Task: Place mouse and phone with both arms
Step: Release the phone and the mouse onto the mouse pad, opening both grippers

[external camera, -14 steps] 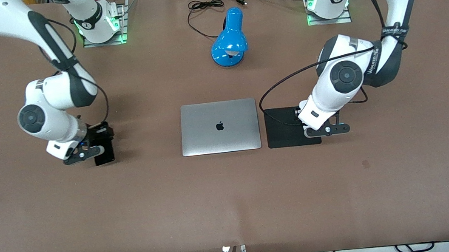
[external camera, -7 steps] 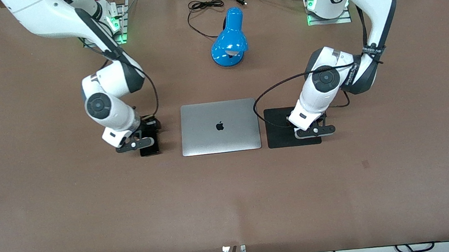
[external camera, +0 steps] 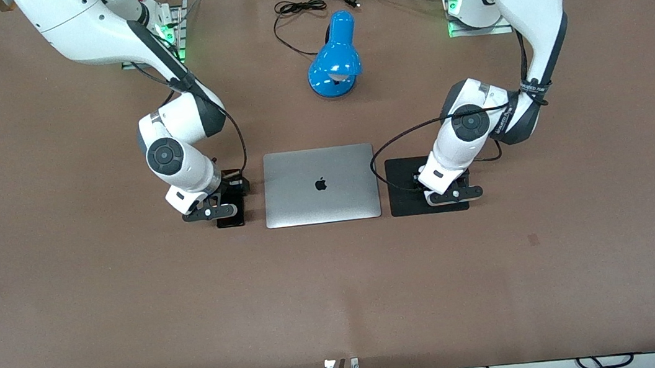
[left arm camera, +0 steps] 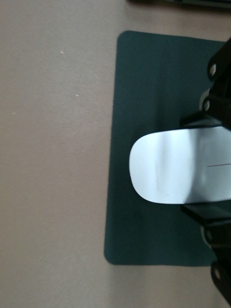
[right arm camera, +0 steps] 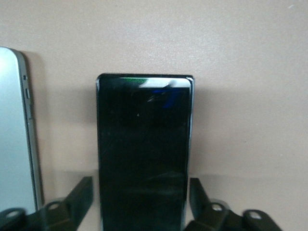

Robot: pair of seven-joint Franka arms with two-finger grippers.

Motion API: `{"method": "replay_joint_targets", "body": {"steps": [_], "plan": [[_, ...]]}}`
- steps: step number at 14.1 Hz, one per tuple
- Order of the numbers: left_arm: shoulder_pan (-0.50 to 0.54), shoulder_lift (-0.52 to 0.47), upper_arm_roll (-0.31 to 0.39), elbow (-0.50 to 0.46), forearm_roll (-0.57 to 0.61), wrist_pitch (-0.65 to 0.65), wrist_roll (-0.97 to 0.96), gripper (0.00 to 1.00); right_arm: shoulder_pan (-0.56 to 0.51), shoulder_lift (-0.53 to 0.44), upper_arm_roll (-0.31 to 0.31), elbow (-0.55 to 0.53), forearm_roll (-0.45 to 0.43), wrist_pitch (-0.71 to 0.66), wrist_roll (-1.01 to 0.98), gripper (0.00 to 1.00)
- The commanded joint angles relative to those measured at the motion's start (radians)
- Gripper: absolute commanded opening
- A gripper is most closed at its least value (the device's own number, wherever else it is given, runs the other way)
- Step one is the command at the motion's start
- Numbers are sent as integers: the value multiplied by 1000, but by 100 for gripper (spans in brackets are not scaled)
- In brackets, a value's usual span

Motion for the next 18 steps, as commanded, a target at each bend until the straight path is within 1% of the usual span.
{"method": "replay_joint_targets", "body": {"steps": [1,3,5,6,8,9,10,12,13,14,15,16,17,18], "plan": [[0,-49,3,-3,27,-26,-25,100,-1,-28,-3,31,15,-18,-3,100],[1,-98,3,35,27,-139,-17,100,-46,-99,-5,56,4,-104,-9,100],[6,-152,12,119,27,-330,38,100,-122,-178,-5,93,1,-211,-48,100],[10,-168,20,188,27,-447,97,100,-168,-228,-5,100,1,-243,-63,100],[52,-169,18,337,27,-691,194,100,-270,-323,-5,102,1,-251,-83,100],[75,-169,18,413,27,-791,245,100,-318,-371,-5,107,4,-274,-124,100],[99,-169,17,476,19,-858,300,100,-346,-405,-11,134,7,-327,-182,100],[136,-175,15,565,10,-990,385,100,-364,-414,-64,273,4,-522,-236,100],[164,-191,6,595,8,-1064,405,100,-366,-413,-89,345,3,-615,-242,100],[179,-215,4,606,7,-1101,405,100,-366,-414,-110,388,1,-671,-243,100],[179,-256,18,606,-19,-1111,417,100,-366,-414,-135,427,7,-722,-259,100],[179,-298,47,592,-60,-1114,484,100,-366,-416,-147,455,6,-777,-311,100],[172,-342,116,562,-99,-1120,567,100,-366,-416,-147,473,6,-823,-383,100],[176,-384,148,510,-137,-1118,610,100,-364,-419,-147,485,3,-857,-397,100]]}}
